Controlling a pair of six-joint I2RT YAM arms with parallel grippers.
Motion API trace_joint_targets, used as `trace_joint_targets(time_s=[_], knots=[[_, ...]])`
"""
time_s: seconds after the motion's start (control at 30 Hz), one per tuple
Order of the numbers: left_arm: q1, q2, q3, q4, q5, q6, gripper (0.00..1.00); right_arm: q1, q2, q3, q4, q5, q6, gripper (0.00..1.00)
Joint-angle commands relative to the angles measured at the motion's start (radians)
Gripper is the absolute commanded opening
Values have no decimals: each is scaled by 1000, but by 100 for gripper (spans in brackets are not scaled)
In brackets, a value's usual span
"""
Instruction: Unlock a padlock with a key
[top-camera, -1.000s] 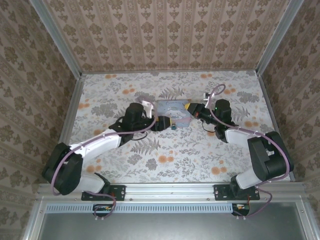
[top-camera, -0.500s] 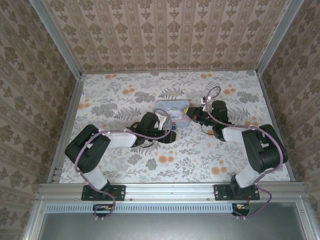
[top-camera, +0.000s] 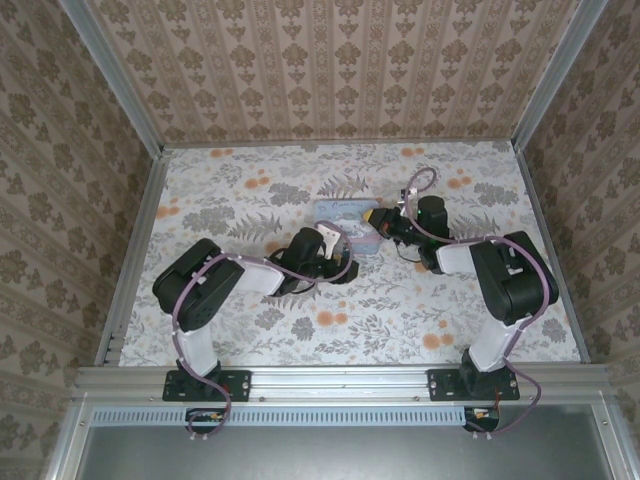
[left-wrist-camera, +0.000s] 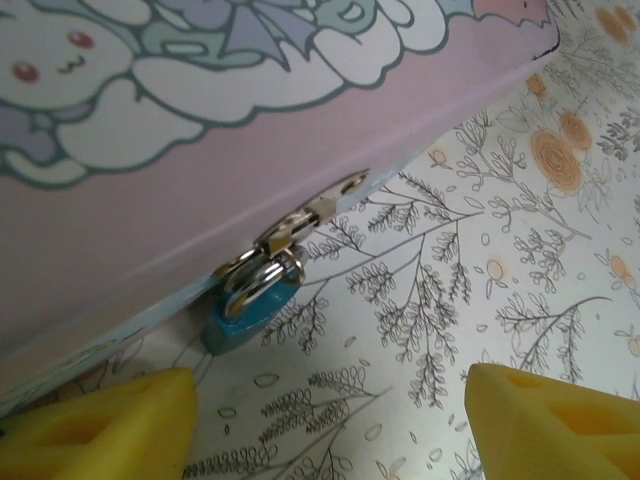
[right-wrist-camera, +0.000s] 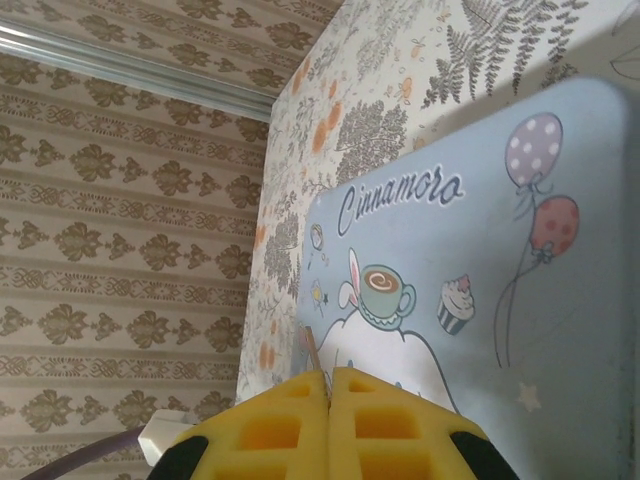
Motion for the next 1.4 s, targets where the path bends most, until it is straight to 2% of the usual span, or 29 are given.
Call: trace_joint_targets(time_s=[0.0, 0.33, 0.8, 0.97, 1.23, 1.37], knots=[[-3, 39, 27, 52, -60, 37, 72, -6, 29, 32, 46, -7, 17, 0], [-3, 121, 67, 146, -13, -9, 72, -6, 80, 37, 67, -4, 25, 0], [48, 177, 59, 354, 86, -194, 72, -6, 108, 43, 73, 1, 31, 0], [48, 179, 70, 317, 64, -193, 72, -5, 116, 42, 83, 1, 39, 0], [31, 177, 130, 92, -53, -145, 71, -6, 124, 33, 100, 1, 40, 0], [26, 180, 151, 37, -88, -134, 71, -5, 137, 28, 117, 0, 47, 0]])
